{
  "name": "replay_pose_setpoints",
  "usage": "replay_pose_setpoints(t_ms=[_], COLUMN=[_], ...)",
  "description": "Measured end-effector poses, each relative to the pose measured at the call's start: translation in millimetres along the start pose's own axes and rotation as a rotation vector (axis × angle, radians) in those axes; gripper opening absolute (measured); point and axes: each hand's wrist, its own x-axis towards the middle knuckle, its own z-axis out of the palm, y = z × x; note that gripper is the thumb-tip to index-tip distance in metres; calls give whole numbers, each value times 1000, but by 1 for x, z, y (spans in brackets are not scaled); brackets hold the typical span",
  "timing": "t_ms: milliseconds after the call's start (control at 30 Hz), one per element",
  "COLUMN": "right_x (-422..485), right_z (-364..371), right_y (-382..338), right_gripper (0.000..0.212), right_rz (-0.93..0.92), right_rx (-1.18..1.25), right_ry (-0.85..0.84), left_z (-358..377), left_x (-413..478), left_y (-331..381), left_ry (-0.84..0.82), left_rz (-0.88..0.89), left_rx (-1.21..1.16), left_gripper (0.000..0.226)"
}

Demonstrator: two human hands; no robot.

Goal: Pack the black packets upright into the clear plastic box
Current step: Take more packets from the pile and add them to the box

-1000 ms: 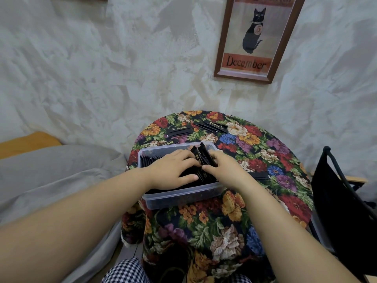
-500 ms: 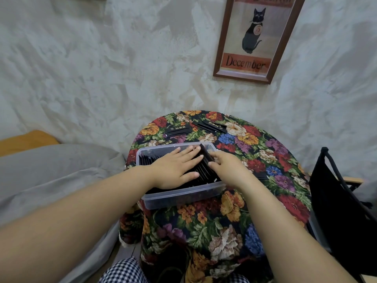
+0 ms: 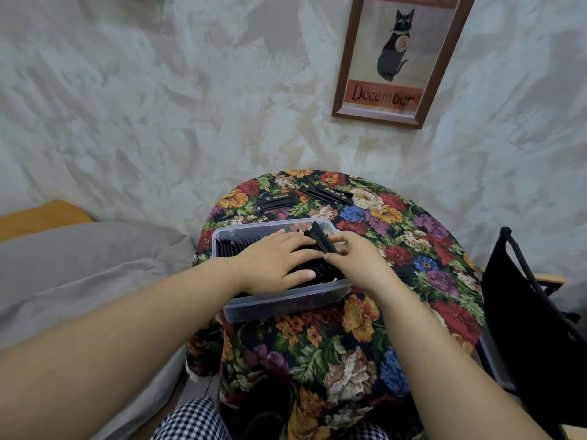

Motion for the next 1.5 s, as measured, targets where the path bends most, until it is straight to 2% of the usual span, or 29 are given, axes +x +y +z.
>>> replay_pose_setpoints(t_ms=[300,433,567,733,967,1033,1133,1233,1300,1500], right_x=[0,3,4,4,5,4,5,2,1,0], right_z=[3,2,2,3,4,4,2,1,2,7], right_y=[5,7,7,4,5,8,11,11,10,7], right_gripper=[27,23,20,17,11,10,10,16,18,30], right_rz=[-14,-5,48,90,92,56,-78,-151,-176,-206], right_rx=[34,30,221,294,269,217,-64,-261,-330,-416], right_ry=[61,30,-18,-18,21,67,242,324,304,74], left_z=[0,2,0,0,0,0,1,2,3,2], left_x=[-2,-1,2,0,4,4,3,3,3,-1], left_y=[0,1,0,2,10,11,9,8,8,8], left_ry=[35,-39,-132,-126,-64,-71,-61,-49,-45,0], left_rz=[-10,-26,-37,-36,-53,-55,-47,-49,-48,-46], left_rx=[20,-10,0,1,-23,-39,-44,-47,-41,-75], left_gripper=[57,58,56,55,52,51,51,51,51,48])
